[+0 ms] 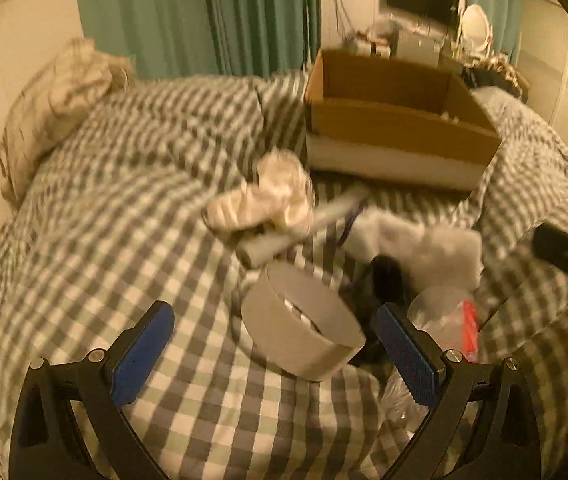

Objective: Organize objects
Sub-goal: 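Grasp the tape roll with the left tool while the right tool grasps the white sock, then carry tape roll and sock over the box and release both inside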

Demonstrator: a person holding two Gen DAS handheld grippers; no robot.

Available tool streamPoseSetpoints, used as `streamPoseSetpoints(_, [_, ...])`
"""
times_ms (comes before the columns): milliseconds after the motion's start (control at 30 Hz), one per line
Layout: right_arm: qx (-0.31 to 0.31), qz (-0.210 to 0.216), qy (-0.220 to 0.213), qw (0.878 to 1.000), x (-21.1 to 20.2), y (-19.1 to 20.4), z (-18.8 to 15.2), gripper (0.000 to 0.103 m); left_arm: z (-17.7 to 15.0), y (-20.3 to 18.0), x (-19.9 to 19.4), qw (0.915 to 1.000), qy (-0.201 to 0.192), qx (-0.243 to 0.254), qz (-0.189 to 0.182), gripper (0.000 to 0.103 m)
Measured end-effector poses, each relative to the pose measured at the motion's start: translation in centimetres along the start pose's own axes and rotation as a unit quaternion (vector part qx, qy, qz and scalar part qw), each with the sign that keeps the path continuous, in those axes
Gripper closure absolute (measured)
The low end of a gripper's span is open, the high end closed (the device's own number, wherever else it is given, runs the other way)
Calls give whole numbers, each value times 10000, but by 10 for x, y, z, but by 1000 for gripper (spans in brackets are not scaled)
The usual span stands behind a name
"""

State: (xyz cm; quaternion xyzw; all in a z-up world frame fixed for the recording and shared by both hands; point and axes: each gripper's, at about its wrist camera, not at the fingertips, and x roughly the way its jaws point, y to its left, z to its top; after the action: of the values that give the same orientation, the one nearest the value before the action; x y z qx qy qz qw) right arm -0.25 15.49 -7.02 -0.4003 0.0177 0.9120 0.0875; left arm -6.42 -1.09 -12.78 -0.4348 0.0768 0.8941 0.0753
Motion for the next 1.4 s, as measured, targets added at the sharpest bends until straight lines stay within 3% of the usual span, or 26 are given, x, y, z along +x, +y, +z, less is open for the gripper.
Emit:
streamPoseSetpoints(200, [127, 124, 126, 9998, 11, -4, -3, 8, -3, -6, 31, 9987, 497, 148, 14, 0])
streamPoseSetpoints(267, [184, 150, 179, 9996, 14, -6, -3, 8, -2, -8, 41, 9980, 607, 173, -16, 4])
streamPoseSetpoints(300, [198, 158, 195, 9995, 15, -6, -3, 8, -1, -7, 43, 9979, 628, 134, -49, 9])
streamPoseSetpoints(367, [202, 156, 209, 9995, 15, -6, -3, 8, -2, -6, 48, 9972, 733, 96, -92, 37])
streamPoseSetpoints(433, [181, 144, 209, 9995, 15, -5, -3, 8, -3, -5, 47, 9974, 705, 104, -64, 48])
streamPoseSetpoints(467, [171, 131, 211, 9995, 15, -4, -2, 8, -3, -5, 44, 9978, 655, 92, -67, 64])
streamPoseSetpoints(600, [134, 126, 254, 9995, 18, -1, -2, 8, -3, 6, 34, 9985, 500, -175, -168, 81])
streamPoseSetpoints(667, [96, 139, 294, 9994, 23, 1, 0, 8, 0, 10, 27, 9988, 360, -293, -123, 96])
streamPoseSetpoints(933, [-136, 389, 948, 9946, 83, 19, 11, 10, 9, 20, 4, 9984, -190, -499, 191, 98])
streamPoseSetpoints(1033, [-74, 451, 1249, 9911, 104, 20, 11, 29, 11, 17, 2, 9986, -218, -411, 245, 98])
streamPoseSetpoints(1133, [109, 776, 1410, 9869, 111, 15, 7, 58, 11, 15, -3, 9986, -291, -327, 299, 98])
streamPoseSetpoints(1400, [4, 649, 901, 9938, 69, 17, 2, 67, 18, 11, -26, 9972, -591, -150, 441, 98])
